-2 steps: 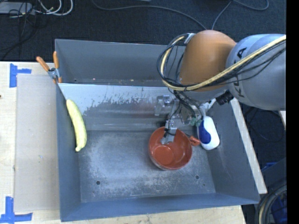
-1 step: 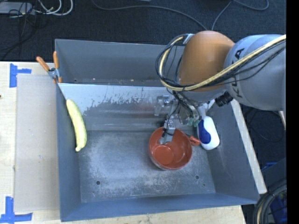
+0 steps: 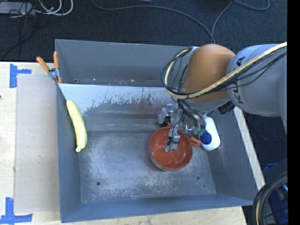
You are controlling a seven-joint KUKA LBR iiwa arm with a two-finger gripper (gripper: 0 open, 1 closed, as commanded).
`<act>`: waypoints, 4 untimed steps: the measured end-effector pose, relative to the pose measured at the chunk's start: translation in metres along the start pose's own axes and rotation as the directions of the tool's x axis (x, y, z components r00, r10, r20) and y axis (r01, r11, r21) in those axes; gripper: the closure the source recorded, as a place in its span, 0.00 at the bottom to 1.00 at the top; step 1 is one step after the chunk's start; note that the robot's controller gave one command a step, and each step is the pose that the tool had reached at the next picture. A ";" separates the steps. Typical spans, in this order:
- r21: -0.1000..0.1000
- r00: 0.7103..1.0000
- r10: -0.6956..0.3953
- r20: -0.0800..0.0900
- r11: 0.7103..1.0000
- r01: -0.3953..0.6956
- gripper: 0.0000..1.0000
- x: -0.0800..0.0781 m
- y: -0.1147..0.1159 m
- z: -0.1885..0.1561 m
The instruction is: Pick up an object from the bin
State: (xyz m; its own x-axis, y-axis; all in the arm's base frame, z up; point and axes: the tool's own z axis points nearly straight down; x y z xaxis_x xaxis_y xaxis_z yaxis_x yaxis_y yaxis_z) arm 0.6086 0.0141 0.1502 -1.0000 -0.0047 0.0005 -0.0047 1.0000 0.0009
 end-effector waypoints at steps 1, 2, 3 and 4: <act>-0.002 1.000 0.017 0.000 1.000 -0.017 0.00 0.017 0.002 0.012; -0.001 1.000 0.009 -0.003 1.000 -0.009 0.00 0.013 0.006 0.028; -0.002 0.999 -0.038 0.000 0.999 0.038 1.00 0.016 0.001 0.022; -0.002 0.999 -0.037 0.000 0.999 0.037 1.00 0.017 0.001 0.022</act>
Offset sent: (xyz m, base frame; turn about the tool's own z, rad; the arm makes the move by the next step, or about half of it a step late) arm -0.0128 0.0062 -0.0278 0.0111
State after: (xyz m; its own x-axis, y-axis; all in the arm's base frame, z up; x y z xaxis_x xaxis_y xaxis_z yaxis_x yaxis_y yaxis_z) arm 0.5920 0.0147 0.1284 -0.9991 -0.0421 0.0005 -0.0421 0.9991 0.0030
